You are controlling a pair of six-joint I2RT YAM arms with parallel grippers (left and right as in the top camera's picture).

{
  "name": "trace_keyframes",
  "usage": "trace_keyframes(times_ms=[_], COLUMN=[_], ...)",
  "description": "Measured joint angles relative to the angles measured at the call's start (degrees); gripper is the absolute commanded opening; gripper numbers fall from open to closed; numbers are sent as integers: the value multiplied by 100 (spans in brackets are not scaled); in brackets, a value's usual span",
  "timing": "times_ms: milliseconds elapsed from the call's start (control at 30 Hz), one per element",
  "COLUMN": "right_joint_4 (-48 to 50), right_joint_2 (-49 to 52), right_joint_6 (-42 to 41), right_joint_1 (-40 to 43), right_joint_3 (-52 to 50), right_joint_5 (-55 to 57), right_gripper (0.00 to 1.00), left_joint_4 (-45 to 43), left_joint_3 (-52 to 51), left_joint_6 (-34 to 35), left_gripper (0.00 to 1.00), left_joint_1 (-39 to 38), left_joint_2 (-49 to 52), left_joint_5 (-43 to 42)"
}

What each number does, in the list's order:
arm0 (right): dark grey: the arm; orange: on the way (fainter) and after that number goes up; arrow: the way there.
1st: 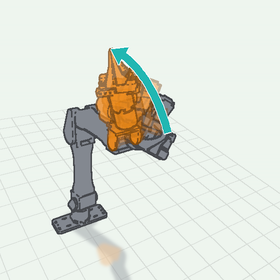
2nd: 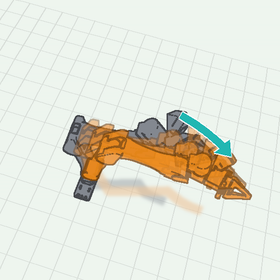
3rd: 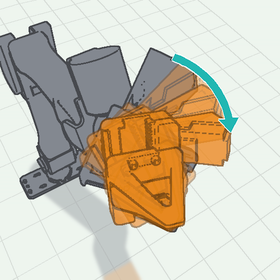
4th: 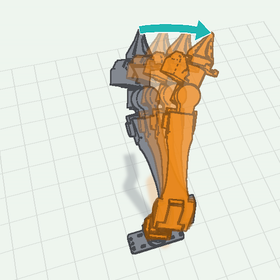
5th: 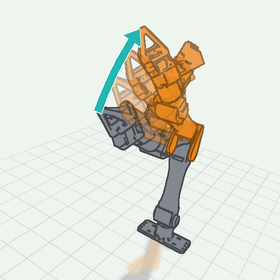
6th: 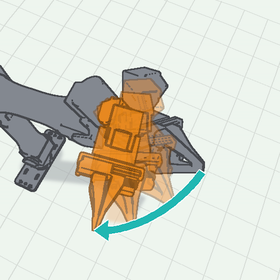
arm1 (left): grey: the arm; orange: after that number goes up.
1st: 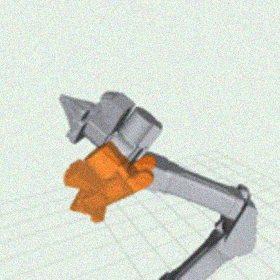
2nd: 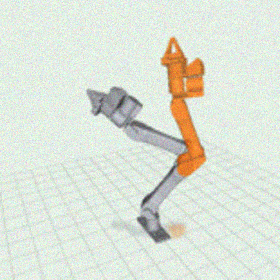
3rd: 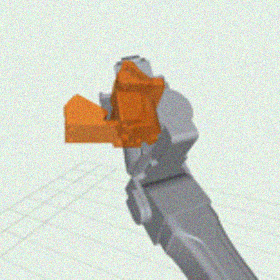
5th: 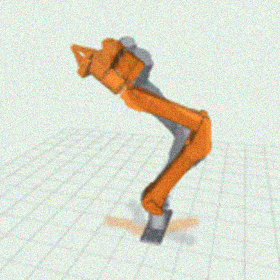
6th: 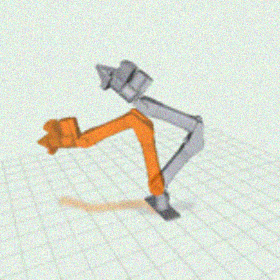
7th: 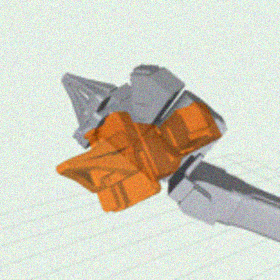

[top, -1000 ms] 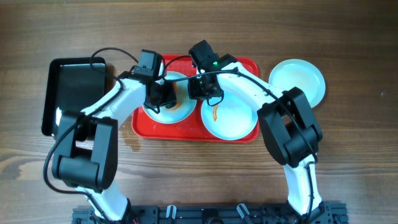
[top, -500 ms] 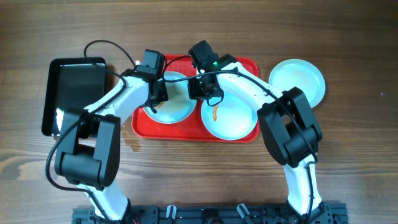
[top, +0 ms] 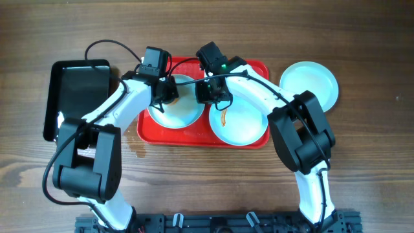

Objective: Clean dirty plates on tray and stack at the side
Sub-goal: 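Scrub the held plate with the sponge in the left gripper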

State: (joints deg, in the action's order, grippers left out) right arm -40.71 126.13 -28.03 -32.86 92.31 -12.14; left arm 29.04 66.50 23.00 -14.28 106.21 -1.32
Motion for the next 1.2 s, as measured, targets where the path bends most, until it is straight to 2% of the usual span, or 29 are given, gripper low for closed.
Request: trace_keyframes(times_ms=[133, 400, 500, 767, 1000, 1200], right_joint_4=[0, -2, -4, 9, 114, 79], right_joint_2=[0, 0, 0, 0, 0, -90], right_joint_6=[0, 0, 0, 0, 24, 35], right_joint_1=[0, 0, 0, -11, -105, -39], right_joint_3=[0, 0, 0, 0, 0, 0], right_joint_5=[0, 48, 61, 48, 79, 444], right_gripper=[4, 4, 5, 4, 4, 4], left_joint_4=[-127, -109, 70, 944, 1244, 1252], left_joint_3=[0, 103, 164, 267, 79, 63], left_joint_6=[48, 179, 181, 199, 319, 354], left_gripper=[4, 4, 4, 4, 4, 4], left_joint_1=[0, 20, -7, -17, -17, 26], left_joint_2=[114, 457, 459, 439, -31, -1375], left_joint_5=[-481, -686, -293, 1502, 1867, 1753])
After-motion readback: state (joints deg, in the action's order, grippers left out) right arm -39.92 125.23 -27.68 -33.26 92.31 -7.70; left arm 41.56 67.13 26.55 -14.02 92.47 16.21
